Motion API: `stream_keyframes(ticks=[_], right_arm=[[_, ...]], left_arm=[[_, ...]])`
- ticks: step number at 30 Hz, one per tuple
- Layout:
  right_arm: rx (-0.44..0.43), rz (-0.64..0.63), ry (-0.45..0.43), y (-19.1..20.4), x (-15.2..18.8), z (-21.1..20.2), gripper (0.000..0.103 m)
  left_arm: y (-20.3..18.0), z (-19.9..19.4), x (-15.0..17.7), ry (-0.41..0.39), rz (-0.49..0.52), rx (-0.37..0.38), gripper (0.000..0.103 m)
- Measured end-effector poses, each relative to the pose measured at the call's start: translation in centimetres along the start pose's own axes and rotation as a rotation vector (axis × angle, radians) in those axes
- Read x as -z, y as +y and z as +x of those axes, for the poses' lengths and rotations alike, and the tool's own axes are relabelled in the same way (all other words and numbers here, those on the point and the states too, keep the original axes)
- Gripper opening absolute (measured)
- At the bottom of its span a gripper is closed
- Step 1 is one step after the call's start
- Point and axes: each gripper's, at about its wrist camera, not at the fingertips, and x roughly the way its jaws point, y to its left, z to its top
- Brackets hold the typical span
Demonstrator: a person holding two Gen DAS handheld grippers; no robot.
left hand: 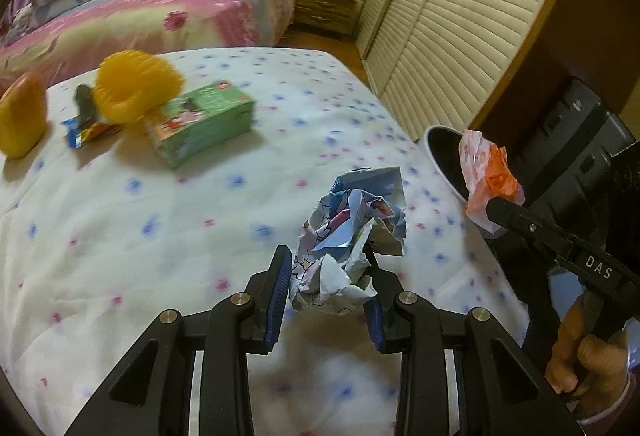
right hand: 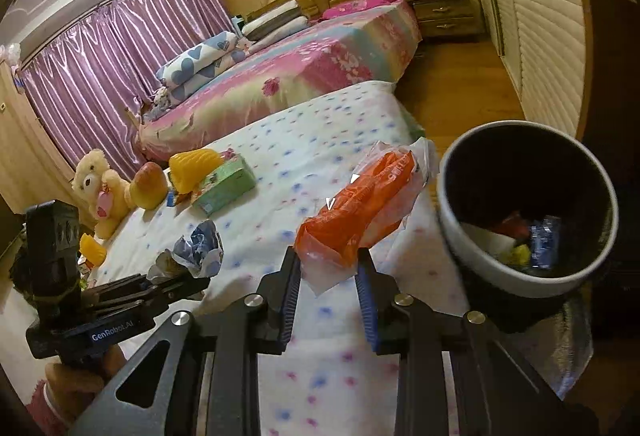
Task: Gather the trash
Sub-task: 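Carry crumpled paper and orange bag over the bin and open both tools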
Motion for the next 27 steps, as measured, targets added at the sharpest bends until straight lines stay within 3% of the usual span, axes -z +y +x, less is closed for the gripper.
stream_keyframes(ticks=[27], right_arm=[[0.118,0.084,0.002,-10.2,-2.3,-1.0,0.027]], left_arm=[[-8.6,7.5,-5.3,0.045,0.166,0.04,0.032]])
